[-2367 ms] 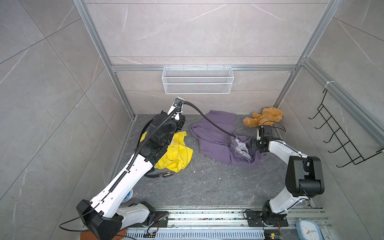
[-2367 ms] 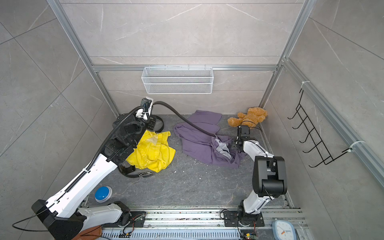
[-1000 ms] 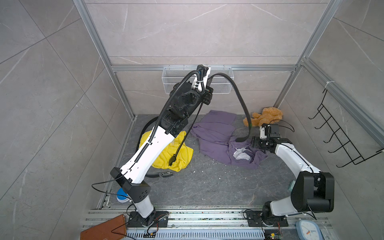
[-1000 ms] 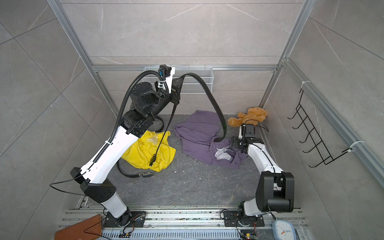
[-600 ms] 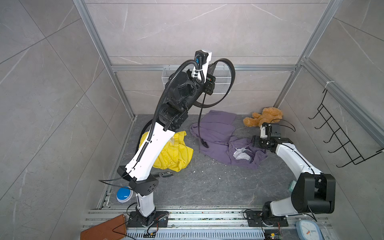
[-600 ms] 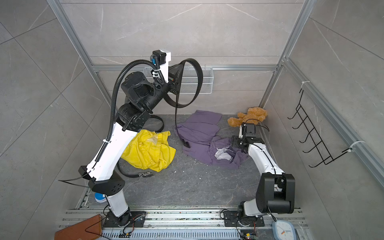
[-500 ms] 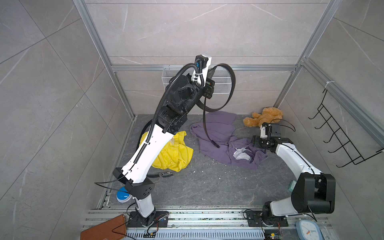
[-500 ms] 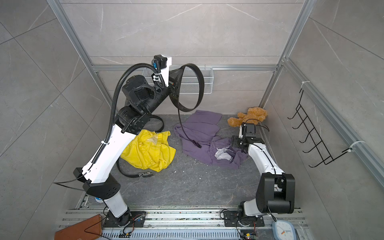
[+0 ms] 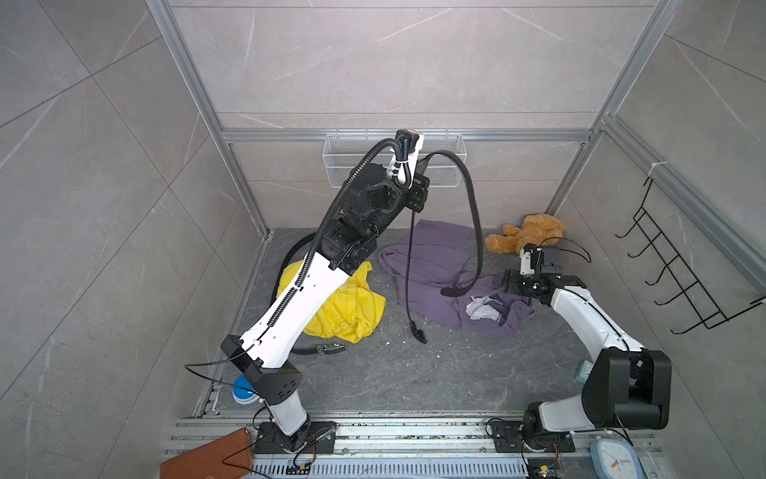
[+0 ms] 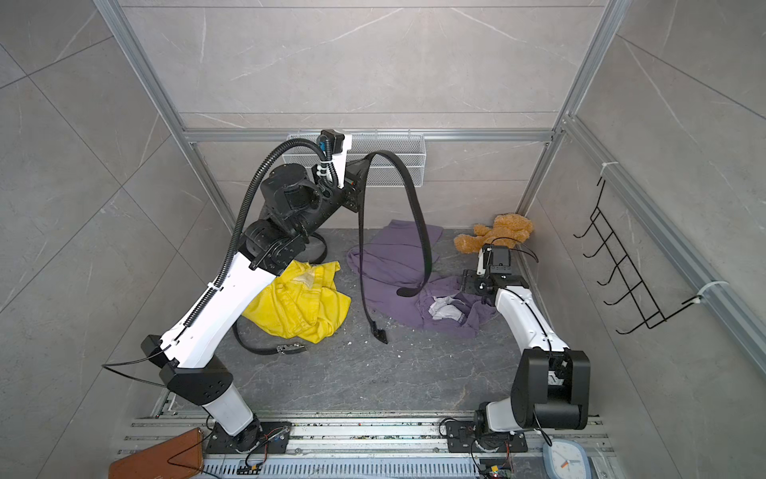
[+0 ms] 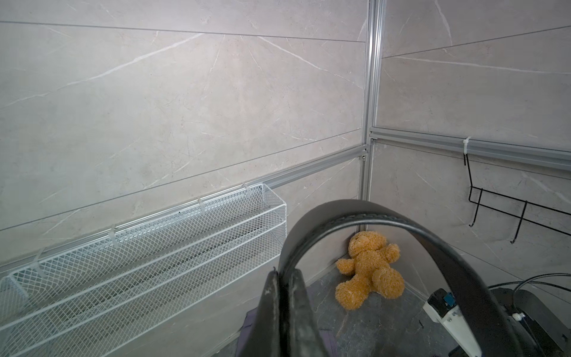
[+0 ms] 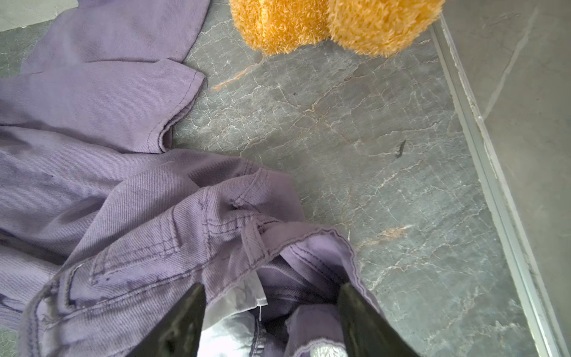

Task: Remove the belt from the trousers
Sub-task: Place the belt at the center of the board.

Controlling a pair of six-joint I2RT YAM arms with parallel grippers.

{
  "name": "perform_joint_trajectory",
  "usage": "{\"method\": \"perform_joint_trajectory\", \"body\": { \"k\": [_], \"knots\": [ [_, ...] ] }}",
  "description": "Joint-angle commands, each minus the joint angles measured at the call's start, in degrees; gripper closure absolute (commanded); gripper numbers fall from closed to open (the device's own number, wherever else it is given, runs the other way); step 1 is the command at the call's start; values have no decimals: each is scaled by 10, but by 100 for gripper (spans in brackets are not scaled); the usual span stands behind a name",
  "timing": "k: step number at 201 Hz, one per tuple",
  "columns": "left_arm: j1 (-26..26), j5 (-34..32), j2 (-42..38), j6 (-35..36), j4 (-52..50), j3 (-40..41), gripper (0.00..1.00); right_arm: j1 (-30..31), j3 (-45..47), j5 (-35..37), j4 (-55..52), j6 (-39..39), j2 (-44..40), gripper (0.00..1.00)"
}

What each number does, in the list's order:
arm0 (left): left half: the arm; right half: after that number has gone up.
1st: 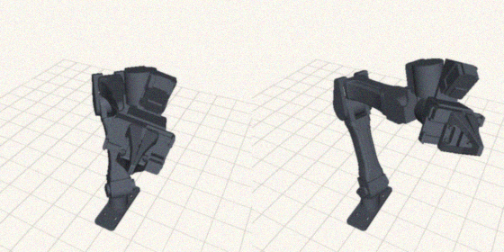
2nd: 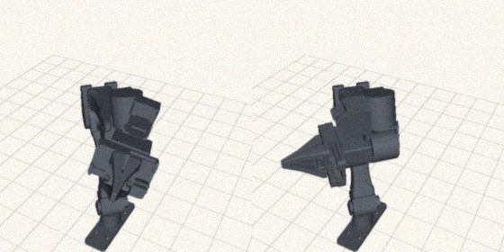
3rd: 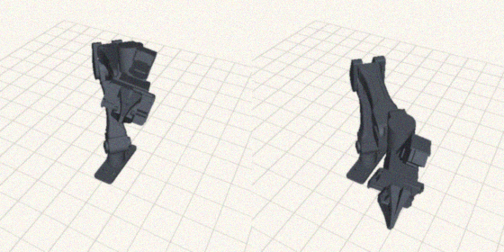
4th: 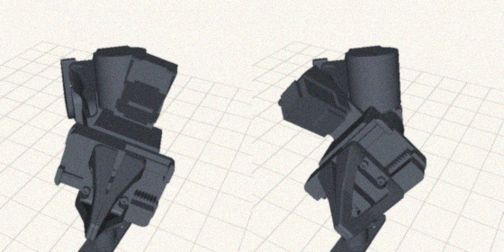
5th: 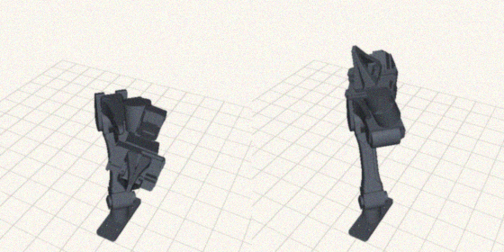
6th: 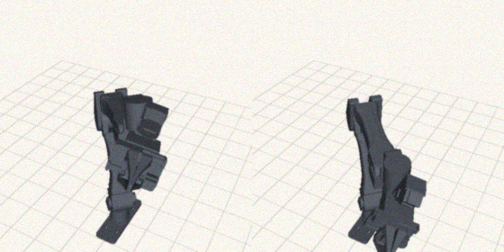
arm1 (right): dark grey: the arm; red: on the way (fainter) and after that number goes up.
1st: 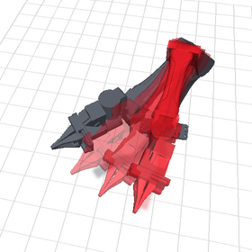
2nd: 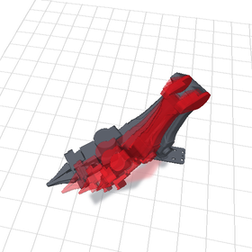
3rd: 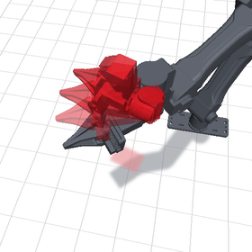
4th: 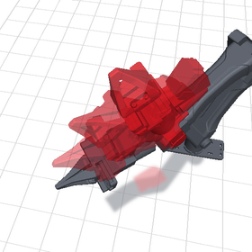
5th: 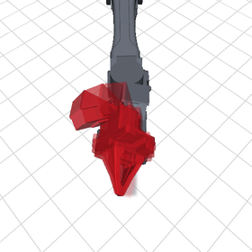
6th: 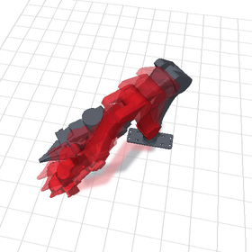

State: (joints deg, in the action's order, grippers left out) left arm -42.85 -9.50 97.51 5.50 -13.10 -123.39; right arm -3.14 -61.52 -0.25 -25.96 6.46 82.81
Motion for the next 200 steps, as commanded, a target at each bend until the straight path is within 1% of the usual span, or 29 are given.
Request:
{"method": "perform_joint_trajectory", "body": {
  "k": [1, 11, 19, 34, 46, 57, 93, 117, 143, 149, 161, 175, 186, 200],
  "knots": [
    [8, -42, -40, 28, 36, -28, 100, 0, -6, 0, -6, 2, -13, 30],
    [18, -43, -35, 19, 24, -22, 100, 0, -5, -4, -5, 4, -12, 30],
    [30, -36, -32, -1, 18, -6, 100, 0, -5, -7, -4, 6, -12, 30],
    [49, -20, -30, -39, 29, 54, 100, 0, -1, -11, 1, 9, -12, 30],
    [61, -3, -32, -65, 65, 115, 100, 0, 2, -14, 4, 9, -12, 30],
    [72, 8, -26, -86, 87, 152, 100, 0, 4, -15, 4, 10, -13, 30],
    [107, 18, 22, -111, 109, 184, 100, 0, 10, -22, 6, 9, -16, 30],
    [145, 35, 71, -132, 85, 168, 100, 0, 17, -24, 6, 7, -21, 30],
    [189, 85, 142, -156, 70, 142, 100, 0, 25, -32, 11, 9, -20, 30],
    [198, 98, 163, -158, 55, 122, 100, 1, 25, -33, 12, 10, -19, 30],
    [210, 144, 211, -160, 17, 68, 100, 1, 25, -35, 12, 10, -16, 30],
    [213, 191, 268, -154, -24, 8, 100, 1, 24, -35, 13, 11, -13, 30],
    [211, 213, 306, -150, -57, -36, 100, 1, 22, -35, 13, 11, -10, 30],
    [208, 219, 337, -144, -82, -64, 100, 1, 20, -35, 12, 11, -8, 30]
  ]
}}
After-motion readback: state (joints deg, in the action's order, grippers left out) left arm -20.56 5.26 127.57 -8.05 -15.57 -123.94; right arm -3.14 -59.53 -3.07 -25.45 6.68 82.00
